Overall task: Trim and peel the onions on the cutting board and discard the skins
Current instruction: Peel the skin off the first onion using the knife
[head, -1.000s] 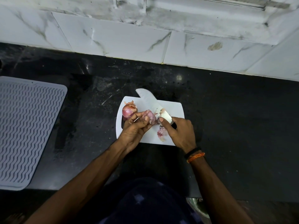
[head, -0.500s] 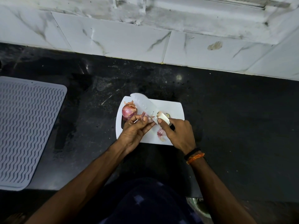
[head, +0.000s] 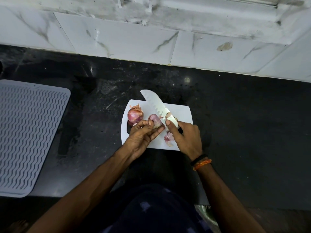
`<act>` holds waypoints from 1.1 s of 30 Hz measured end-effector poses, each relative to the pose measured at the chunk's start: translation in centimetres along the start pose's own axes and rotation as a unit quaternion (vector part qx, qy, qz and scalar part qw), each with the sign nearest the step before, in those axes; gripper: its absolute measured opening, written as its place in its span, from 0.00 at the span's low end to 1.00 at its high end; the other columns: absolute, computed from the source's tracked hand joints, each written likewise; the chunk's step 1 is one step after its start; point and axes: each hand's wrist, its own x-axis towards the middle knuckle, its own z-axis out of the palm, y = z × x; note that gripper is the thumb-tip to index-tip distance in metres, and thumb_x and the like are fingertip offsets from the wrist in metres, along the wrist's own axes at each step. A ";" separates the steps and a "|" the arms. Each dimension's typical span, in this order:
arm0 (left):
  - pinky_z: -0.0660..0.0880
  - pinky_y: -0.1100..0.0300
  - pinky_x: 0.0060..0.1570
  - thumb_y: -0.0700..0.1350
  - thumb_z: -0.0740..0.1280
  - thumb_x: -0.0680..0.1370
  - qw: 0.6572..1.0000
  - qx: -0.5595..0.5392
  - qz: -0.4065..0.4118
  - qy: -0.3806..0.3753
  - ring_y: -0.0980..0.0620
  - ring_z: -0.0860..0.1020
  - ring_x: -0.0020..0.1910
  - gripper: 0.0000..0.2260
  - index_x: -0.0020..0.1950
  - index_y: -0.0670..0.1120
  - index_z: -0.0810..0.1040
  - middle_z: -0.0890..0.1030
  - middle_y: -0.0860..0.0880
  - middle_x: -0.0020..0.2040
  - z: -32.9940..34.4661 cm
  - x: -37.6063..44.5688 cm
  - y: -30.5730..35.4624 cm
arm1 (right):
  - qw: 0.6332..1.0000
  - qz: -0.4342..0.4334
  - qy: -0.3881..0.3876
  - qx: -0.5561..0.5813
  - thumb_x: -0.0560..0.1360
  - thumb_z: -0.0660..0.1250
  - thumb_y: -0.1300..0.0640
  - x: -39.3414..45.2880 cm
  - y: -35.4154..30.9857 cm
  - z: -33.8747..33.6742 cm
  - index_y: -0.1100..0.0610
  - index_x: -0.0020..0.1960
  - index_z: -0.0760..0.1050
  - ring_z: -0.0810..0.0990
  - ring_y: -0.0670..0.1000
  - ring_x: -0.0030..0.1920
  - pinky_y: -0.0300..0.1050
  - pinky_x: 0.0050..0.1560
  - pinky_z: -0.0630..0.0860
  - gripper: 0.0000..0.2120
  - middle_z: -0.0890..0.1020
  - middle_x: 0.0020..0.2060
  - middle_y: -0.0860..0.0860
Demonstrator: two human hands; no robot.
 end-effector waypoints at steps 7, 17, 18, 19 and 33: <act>0.82 0.53 0.48 0.38 0.73 0.68 1.000 0.002 0.008 0.014 0.45 0.85 0.49 0.04 0.34 0.42 0.81 0.85 0.41 0.47 0.3 0.1 0.0 | 1.000 -0.001 -0.001 -0.018 0.77 0.60 0.36 0.1 -0.7 0.4 0.54 0.34 0.77 0.71 0.44 0.25 0.36 0.29 0.61 0.25 0.71 0.22 0.41; 0.82 0.54 0.48 0.34 0.70 0.70 0.997 0.037 0.056 0.039 0.47 0.85 0.45 0.03 0.39 0.38 0.77 0.85 0.43 0.41 0.4 0.3 -0.3 | 0.997 -0.021 0.054 -0.045 0.73 0.51 0.26 -0.7 -1.2 1.6 0.54 0.46 0.81 0.79 0.45 0.31 0.45 0.34 0.77 0.34 0.84 0.33 0.46; 0.82 0.54 0.47 0.34 0.71 0.69 0.996 0.043 0.060 0.043 0.48 0.85 0.44 0.05 0.40 0.37 0.75 0.85 0.43 0.40 0.3 0.4 -0.4 | 0.997 -0.022 0.059 -0.053 0.72 0.51 0.25 -0.6 -1.3 1.6 0.54 0.47 0.81 0.79 0.46 0.32 0.44 0.34 0.76 0.35 0.84 0.34 0.46; 0.82 0.54 0.47 0.34 0.71 0.68 0.996 0.051 0.063 0.048 0.48 0.85 0.44 0.07 0.41 0.37 0.74 0.85 0.43 0.40 0.3 0.4 -0.4 | 0.996 -0.021 0.063 -0.059 0.72 0.51 0.25 -0.6 -1.4 1.6 0.54 0.48 0.81 0.79 0.47 0.32 0.43 0.34 0.76 0.36 0.84 0.34 0.47; 0.78 0.43 0.59 0.34 0.68 0.76 0.999 0.005 0.018 -0.030 0.38 0.79 0.61 0.11 0.58 0.37 0.73 0.81 0.36 0.59 0.5 -0.2 0.4 | 0.998 0.039 0.030 0.048 0.73 0.67 0.37 -0.2 -0.7 0.5 0.50 0.30 0.72 0.75 0.39 0.27 0.29 0.27 0.63 0.21 0.69 0.17 0.40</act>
